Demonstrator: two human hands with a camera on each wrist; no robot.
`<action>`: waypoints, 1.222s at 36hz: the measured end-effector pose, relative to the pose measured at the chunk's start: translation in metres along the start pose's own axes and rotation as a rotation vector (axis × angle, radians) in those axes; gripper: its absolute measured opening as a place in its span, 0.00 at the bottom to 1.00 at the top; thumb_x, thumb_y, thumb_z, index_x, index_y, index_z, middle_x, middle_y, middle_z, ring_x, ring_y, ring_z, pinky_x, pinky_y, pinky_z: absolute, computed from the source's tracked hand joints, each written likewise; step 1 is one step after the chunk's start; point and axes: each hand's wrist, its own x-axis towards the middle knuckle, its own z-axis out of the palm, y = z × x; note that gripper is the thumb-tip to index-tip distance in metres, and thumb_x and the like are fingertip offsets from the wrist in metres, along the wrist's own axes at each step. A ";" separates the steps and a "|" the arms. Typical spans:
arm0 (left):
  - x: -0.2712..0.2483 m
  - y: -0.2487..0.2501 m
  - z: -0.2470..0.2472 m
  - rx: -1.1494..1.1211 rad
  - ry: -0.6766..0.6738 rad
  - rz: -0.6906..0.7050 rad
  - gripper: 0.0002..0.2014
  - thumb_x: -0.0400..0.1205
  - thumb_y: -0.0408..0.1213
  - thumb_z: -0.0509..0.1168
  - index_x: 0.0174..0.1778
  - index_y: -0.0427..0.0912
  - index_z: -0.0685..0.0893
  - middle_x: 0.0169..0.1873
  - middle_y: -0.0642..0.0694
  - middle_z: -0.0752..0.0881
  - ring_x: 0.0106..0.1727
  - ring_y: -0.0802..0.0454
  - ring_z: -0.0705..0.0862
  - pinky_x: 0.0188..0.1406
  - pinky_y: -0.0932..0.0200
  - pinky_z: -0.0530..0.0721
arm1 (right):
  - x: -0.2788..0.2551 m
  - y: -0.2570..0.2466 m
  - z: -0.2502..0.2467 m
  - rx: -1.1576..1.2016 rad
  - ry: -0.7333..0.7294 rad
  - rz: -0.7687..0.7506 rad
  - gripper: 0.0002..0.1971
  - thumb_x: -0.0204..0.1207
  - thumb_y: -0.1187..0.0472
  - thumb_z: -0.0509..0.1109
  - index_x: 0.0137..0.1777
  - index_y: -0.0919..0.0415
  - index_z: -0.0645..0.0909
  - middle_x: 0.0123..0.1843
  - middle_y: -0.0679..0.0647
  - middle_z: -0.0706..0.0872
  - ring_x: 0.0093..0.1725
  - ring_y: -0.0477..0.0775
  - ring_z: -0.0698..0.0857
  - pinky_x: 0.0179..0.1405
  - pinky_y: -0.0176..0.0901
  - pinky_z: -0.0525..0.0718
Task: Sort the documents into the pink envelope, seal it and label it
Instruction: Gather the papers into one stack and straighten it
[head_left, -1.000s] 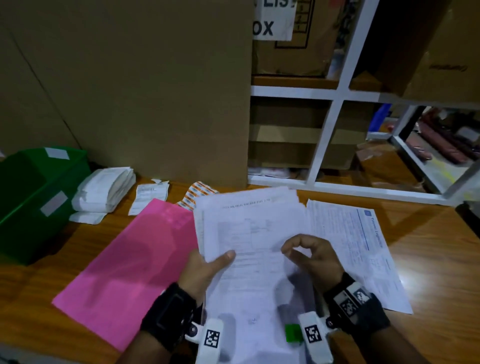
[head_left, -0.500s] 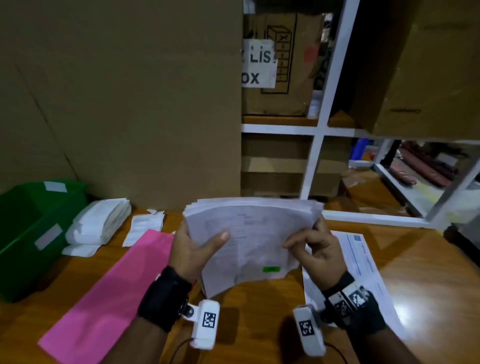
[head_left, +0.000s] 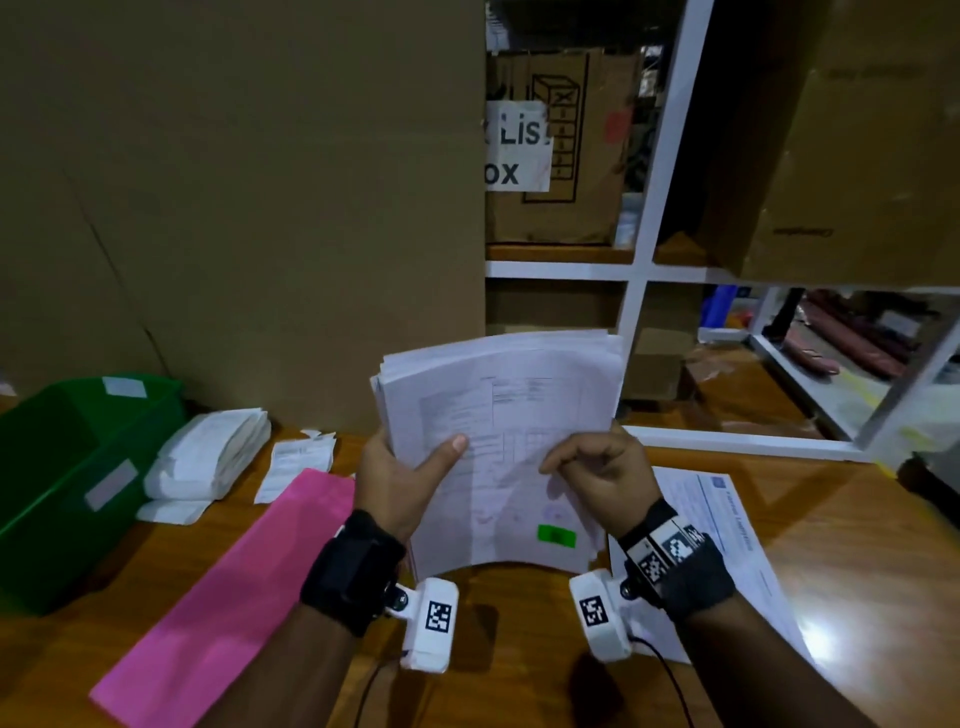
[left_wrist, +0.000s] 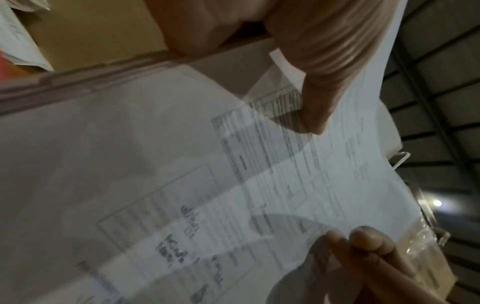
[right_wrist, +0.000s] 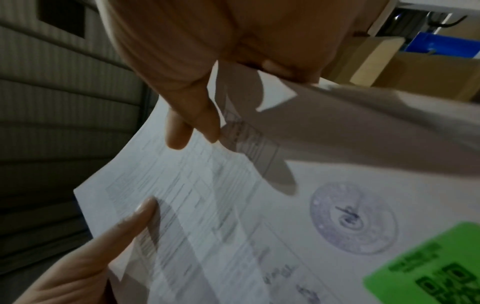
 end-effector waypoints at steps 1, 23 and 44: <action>0.001 0.001 -0.003 -0.016 -0.014 0.009 0.22 0.73 0.36 0.81 0.61 0.47 0.84 0.51 0.51 0.92 0.50 0.56 0.92 0.42 0.55 0.92 | 0.001 -0.001 -0.001 0.036 0.007 -0.008 0.13 0.65 0.73 0.67 0.29 0.58 0.90 0.35 0.58 0.91 0.40 0.57 0.89 0.44 0.38 0.85; -0.013 -0.042 -0.003 -0.025 -0.140 -0.101 0.20 0.74 0.31 0.80 0.60 0.49 0.86 0.55 0.48 0.93 0.56 0.48 0.92 0.51 0.44 0.92 | -0.018 0.024 0.004 -0.019 -0.029 0.215 0.24 0.71 0.83 0.69 0.28 0.53 0.89 0.35 0.49 0.92 0.39 0.50 0.90 0.42 0.36 0.85; -0.003 -0.033 -0.005 -0.053 -0.197 -0.086 0.21 0.71 0.32 0.80 0.60 0.44 0.85 0.54 0.45 0.92 0.57 0.48 0.91 0.50 0.46 0.92 | 0.004 -0.054 -0.017 -0.755 0.118 -0.231 0.43 0.68 0.65 0.80 0.78 0.42 0.63 0.85 0.60 0.55 0.77 0.31 0.54 0.50 0.18 0.69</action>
